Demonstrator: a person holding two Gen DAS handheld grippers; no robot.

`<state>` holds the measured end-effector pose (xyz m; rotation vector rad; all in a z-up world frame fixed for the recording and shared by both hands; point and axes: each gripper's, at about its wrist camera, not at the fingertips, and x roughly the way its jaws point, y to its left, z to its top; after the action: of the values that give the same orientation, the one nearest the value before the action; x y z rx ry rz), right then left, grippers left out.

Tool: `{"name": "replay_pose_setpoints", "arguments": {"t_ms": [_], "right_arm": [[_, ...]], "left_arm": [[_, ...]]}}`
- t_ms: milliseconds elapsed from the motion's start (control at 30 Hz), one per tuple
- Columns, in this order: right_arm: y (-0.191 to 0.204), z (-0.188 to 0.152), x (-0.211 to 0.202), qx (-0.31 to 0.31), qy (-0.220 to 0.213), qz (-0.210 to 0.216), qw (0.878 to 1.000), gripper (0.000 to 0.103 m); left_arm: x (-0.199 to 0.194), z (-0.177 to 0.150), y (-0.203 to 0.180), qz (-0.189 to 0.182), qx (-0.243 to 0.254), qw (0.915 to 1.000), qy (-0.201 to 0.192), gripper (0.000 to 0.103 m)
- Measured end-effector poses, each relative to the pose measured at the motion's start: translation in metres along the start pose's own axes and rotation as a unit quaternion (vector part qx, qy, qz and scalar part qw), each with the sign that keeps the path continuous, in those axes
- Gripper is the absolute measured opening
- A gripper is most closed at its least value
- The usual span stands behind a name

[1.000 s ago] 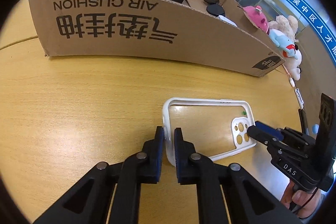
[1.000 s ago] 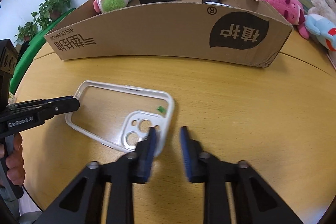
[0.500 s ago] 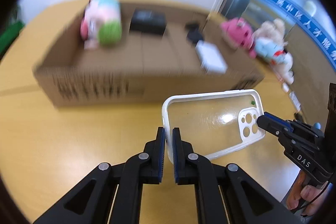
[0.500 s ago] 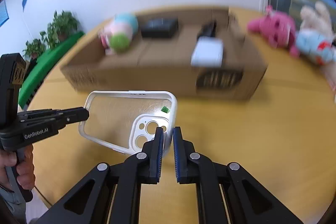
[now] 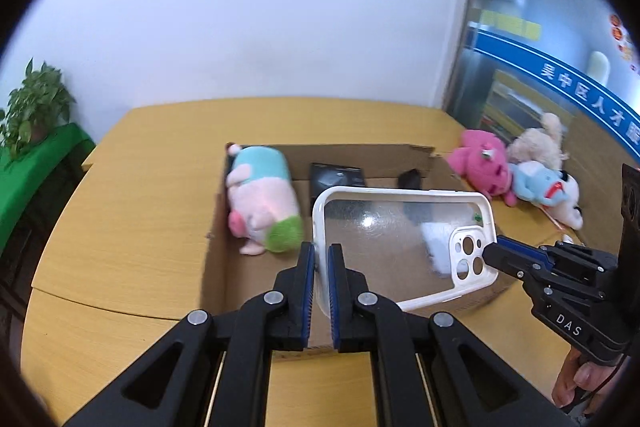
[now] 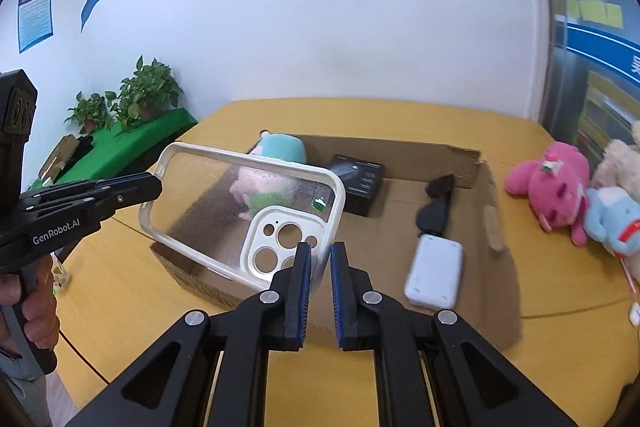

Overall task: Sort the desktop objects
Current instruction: 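Carry the clear phone case with both grippers into the cardboard box, then open both grippers to release the clear case and withdraw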

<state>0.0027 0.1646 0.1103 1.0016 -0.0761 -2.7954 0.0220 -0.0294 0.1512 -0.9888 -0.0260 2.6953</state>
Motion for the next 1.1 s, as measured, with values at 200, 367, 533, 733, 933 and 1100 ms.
{"name": "replay_pose_setpoints", "arguments": {"t_ms": [200, 367, 533, 733, 933, 1100], "right_arm": [[0.005, 0.009, 0.086, -0.003, 0.07, 0.018, 0.997, 0.01], [-0.003, 0.0, 0.151, 0.025, 0.144, 0.037, 0.989, 0.01], [-0.014, -0.006, 0.193, 0.066, 0.216, 0.054, 0.973, 0.011], [-0.013, -0.026, 0.227, 0.077, 0.289, 0.055, 0.953, 0.012], [-0.006, -0.029, 0.23, 0.062, 0.303, 0.046, 0.95, 0.012], [-0.008, -0.03, 0.217, 0.072, 0.284, 0.053, 0.955, 0.048]], "left_arm": [[0.058, 0.006, 0.037, 0.028, -0.016, 0.9977, 0.06, 0.006], [0.119, -0.001, 0.053, 0.055, -0.013, 0.9889, 0.137, 0.006], [0.158, -0.017, 0.054, 0.09, 0.004, 0.9741, 0.207, 0.006], [0.176, -0.029, 0.048, 0.135, 0.036, 0.9583, 0.249, 0.006], [0.178, -0.033, 0.045, 0.162, 0.049, 0.9489, 0.267, 0.006], [0.175, -0.034, 0.046, 0.167, 0.039, 0.947, 0.272, 0.007]]}}
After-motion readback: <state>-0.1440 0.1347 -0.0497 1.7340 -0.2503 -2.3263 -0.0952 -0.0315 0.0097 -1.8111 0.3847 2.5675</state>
